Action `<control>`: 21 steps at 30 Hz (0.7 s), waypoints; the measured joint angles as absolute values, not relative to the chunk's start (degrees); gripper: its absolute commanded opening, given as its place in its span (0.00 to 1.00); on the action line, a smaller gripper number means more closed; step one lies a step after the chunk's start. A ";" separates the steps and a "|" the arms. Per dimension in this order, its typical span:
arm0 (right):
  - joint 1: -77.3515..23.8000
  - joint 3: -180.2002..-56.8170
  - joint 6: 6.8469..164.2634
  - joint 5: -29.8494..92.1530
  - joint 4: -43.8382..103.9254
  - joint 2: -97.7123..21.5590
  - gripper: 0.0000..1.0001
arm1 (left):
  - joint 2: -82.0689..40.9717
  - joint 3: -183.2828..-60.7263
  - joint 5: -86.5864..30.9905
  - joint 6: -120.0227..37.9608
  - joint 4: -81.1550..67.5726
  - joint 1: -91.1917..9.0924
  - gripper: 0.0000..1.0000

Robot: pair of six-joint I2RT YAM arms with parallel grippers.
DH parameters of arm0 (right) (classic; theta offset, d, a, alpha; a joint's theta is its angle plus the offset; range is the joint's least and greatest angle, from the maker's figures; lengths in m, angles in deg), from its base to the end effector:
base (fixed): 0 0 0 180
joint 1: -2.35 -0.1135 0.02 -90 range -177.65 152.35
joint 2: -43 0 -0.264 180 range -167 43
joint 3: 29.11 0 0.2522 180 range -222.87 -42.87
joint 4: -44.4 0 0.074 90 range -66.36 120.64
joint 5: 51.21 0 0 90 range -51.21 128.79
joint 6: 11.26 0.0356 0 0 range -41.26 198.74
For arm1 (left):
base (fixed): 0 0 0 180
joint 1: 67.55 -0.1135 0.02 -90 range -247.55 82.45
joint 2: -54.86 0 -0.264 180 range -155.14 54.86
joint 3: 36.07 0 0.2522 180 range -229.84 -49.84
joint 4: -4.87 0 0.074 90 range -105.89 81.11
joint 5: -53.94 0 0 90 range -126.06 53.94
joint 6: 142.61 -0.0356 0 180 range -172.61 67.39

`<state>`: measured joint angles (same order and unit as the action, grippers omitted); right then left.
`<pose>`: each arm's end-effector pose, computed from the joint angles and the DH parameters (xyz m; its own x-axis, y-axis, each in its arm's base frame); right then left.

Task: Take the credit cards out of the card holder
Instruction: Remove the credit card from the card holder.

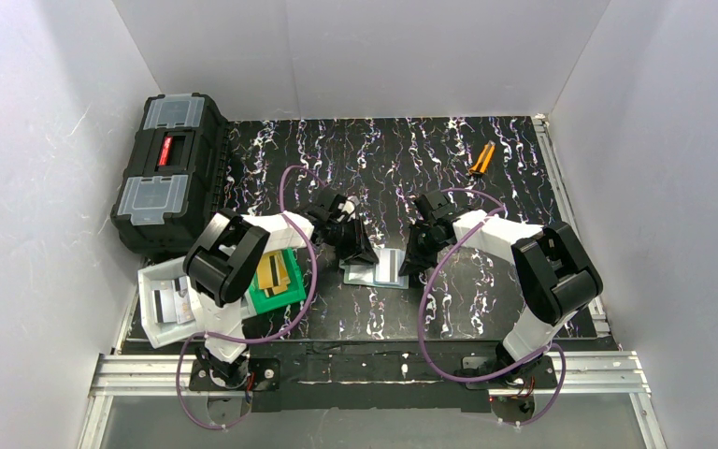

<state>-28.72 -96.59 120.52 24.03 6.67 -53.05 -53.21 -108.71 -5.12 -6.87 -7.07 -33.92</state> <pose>0.2633 0.1692 0.1561 -0.9758 0.1643 -0.1443 0.0850 0.8931 0.4418 0.3048 -0.2247 0.1414 -0.9754 -0.0890 -0.2018 0.0951 0.6557 -0.7490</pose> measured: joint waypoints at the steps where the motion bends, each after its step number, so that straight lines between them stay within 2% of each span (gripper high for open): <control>1: -28.72 -96.59 120.52 24.01 6.67 -53.05 0.03 | -53.21 -108.71 -5.43 -7.16 -7.42 -33.92 0.23; 9: -28.46 -96.70 120.50 23.44 6.61 -53.37 0.03 | -54.11 -107.26 -2.10 -5.28 -1.41 -34.01 0.22; 13: -28.43 -96.74 120.50 23.42 6.54 -53.40 0.02 | -55.47 -107.26 -0.66 -4.25 0.14 -34.51 0.03; 14: -28.41 -96.74 120.50 23.39 6.54 -53.42 0.02 | -55.55 -107.26 -0.64 -4.14 0.10 -34.60 0.01; 21: -28.39 -96.83 120.52 23.39 6.34 -53.48 0.01 | -55.55 -107.29 -0.64 -4.27 -0.16 -34.73 0.00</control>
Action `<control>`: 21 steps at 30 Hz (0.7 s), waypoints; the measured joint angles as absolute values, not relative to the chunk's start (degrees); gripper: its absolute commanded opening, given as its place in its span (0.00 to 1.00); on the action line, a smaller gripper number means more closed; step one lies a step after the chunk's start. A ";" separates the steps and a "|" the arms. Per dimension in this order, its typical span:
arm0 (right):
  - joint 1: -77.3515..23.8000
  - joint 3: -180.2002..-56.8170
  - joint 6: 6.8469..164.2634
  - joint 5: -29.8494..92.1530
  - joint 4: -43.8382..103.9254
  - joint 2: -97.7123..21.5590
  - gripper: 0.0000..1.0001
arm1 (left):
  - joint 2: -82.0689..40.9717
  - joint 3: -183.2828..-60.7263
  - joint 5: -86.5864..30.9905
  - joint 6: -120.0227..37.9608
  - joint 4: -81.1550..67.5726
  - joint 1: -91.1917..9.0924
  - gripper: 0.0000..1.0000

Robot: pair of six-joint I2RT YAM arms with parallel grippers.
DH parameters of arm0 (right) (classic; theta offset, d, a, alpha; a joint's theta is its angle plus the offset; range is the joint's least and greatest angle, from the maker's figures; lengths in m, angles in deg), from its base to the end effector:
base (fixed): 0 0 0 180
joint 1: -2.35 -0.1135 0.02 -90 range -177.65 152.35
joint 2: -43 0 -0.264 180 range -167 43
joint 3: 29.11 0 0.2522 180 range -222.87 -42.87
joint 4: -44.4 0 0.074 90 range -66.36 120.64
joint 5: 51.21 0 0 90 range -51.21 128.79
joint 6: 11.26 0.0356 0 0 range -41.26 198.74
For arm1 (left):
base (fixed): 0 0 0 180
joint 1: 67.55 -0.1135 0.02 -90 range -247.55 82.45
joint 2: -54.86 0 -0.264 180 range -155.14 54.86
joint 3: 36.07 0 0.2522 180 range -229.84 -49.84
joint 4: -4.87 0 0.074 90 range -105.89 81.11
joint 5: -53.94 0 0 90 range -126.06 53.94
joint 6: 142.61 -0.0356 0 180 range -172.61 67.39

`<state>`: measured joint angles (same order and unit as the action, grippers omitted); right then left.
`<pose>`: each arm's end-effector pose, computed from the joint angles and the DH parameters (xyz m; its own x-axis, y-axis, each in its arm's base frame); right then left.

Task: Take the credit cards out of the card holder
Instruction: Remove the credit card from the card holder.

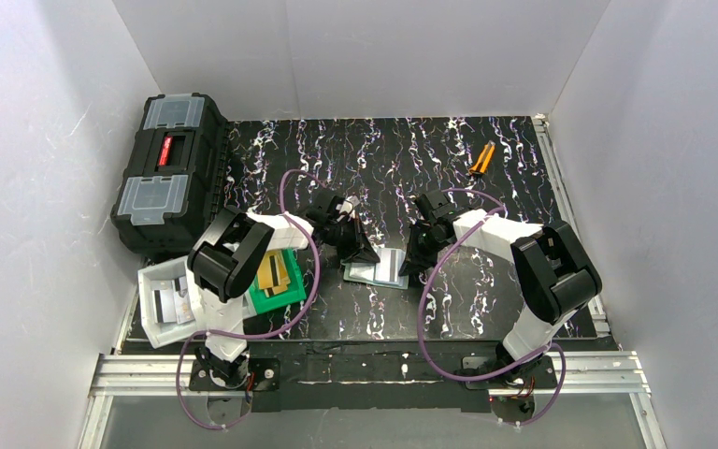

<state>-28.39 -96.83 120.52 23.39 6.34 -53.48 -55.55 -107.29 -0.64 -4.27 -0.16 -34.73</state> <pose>0.2646 0.1684 0.1549 -0.9774 0.1661 -0.1309 0.0920 0.8911 0.4443 0.3093 -0.2240 0.1297 -0.9803 -0.0922 -0.1744 0.0877 0.5880 -0.8041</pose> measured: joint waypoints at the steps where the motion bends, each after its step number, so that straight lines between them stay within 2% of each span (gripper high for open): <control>1: -28.39 -96.83 120.52 23.39 6.34 -53.48 0.01 | -55.55 -107.33 -0.71 -4.41 -0.38 -34.75 0.00; 21: -28.02 -96.22 120.87 23.98 6.50 -54.03 0.01 | -52.49 -108.01 -3.68 -9.32 -9.78 -37.35 0.00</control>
<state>-28.02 -96.22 120.87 23.98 6.50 -54.03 -52.49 -108.01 -3.68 -9.32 -9.78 -37.35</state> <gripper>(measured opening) 0.022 0.019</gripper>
